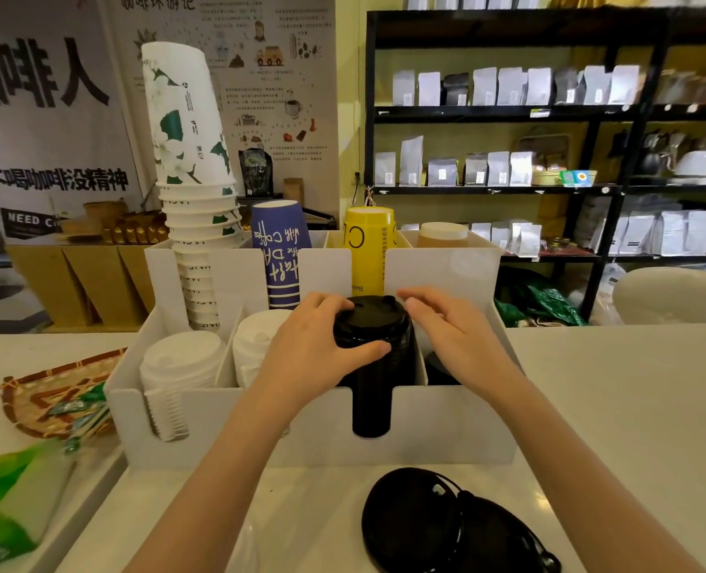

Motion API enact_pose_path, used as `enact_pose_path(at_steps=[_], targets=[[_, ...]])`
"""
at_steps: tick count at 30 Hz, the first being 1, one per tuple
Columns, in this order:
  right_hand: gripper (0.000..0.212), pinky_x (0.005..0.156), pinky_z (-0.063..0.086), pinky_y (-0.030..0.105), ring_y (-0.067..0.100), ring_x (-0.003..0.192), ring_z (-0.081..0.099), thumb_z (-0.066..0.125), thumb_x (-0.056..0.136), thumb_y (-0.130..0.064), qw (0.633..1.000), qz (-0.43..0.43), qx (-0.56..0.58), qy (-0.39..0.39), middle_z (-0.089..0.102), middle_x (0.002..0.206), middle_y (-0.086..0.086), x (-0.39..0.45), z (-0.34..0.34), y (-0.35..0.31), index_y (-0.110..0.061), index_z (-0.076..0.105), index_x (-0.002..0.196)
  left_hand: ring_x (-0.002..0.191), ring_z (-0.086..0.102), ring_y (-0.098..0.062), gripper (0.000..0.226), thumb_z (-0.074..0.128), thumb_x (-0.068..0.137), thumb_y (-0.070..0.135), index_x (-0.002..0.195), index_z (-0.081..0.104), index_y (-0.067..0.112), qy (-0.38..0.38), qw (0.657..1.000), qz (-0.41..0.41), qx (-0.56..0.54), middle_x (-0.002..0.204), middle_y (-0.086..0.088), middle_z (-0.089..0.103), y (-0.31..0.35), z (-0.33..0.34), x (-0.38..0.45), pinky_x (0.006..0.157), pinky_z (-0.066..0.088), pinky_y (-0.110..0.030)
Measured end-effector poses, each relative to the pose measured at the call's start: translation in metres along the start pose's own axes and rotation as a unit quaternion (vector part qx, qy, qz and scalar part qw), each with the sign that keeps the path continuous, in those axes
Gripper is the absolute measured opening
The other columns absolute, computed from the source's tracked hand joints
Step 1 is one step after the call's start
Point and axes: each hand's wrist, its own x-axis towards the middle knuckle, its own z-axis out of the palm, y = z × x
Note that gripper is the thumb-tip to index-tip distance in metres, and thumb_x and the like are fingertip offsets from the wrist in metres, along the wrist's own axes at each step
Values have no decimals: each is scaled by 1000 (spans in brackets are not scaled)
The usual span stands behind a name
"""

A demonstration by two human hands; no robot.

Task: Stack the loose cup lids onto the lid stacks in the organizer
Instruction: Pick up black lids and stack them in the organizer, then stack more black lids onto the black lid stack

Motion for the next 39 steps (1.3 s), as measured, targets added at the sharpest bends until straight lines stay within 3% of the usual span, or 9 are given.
enact_pose_path(at_steps=[4, 8, 13, 19, 22, 25, 30, 34, 39], targets=[[31, 81, 36, 7, 3, 105, 51, 46, 90, -24, 999, -21, -15, 34, 55, 113, -12, -16, -12, -9, -23, 52, 121, 106, 42, -11, 59, 64, 72, 47, 121, 47, 18, 4, 1000, -4, -12, 124, -1, 48, 3, -1, -1, 84, 31, -21], [30, 78, 37, 0, 2, 103, 50, 49, 89, -23, 994, -50, -88, 36, 57, 111, -10, -41, -21, -11, -21, 53, 118, 112, 45, -14, 37, 62, 79, 32, 111, 56, 17, 100, 992, 15, -70, 121, -2, 54, 14, -6, -9, 88, 28, -19], [29, 77, 39, 1, 0, 97, 53, 50, 88, -21, 990, -38, -136, 7, 57, 106, -11, -76, -32, -7, -20, 55, 116, 90, 56, -12, 14, 59, 81, 21, 92, 66, 17, 169, 980, 43, -98, 97, 0, 66, 27, -15, -32, 74, 41, -20], [22, 73, 44, 8, -2, 89, 55, 49, 88, -24, 990, 23, -138, -17, 61, 93, -12, -113, -29, 6, -25, 58, 109, 74, 57, 2, 11, 58, 82, 21, 88, 67, 19, 48, 990, 27, -129, 81, 8, 64, 21, -4, -63, 61, 40, 0], [26, 77, 44, 15, 8, 90, 58, 50, 87, -25, 986, 75, -143, -32, 62, 96, -6, -128, -20, 16, -23, 56, 112, 80, 58, -4, 17, 60, 81, 25, 96, 66, 19, -16, 991, -18, -133, 93, 1, 69, 10, 10, -81, 63, 41, -6], [37, 89, 44, 30, 17, 101, 56, 48, 88, -29, 975, 119, -179, -63, 60, 109, -1, -140, -9, 24, -20, 49, 124, 96, 57, -11, 37, 61, 79, 36, 111, 59, 19, -94, 986, -59, -125, 112, -2, 65, 1, 25, -100, 79, 42, -18], [36, 98, 39, 34, 20, 114, 52, 44, 90, -31, 966, 95, -221, -91, 61, 122, 3, -147, 3, 23, -18, 53, 122, 112, 51, -18, 63, 64, 70, 53, 121, 48, 20, -222, 970, -50, -86, 124, 0, 55, 6, 41, -121, 95, 40, -29], [32, 91, 43, 39, 19, 102, 54, 40, 90, -32, 965, 62, -238, -95, 67, 109, 2, -150, 6, 26, -18, 61, 111, 95, 57, -14, 62, 70, 54, 59, 105, 55, 26, -227, 970, -35, -76, 106, 4, 63, 8, 46, -128, 87, 50, -39], [33, 96, 39, 33, 16, 108, 50, 39, 91, -32, 965, 64, -239, -87, 63, 115, 0, -153, 7, 28, -17, 57, 115, 98, 58, -15, 64, 75, 56, 51, 110, 55, 23, -208, 972, -35, -101, 109, 1, 64, 9, 44, -129, 88, 50, -37]])
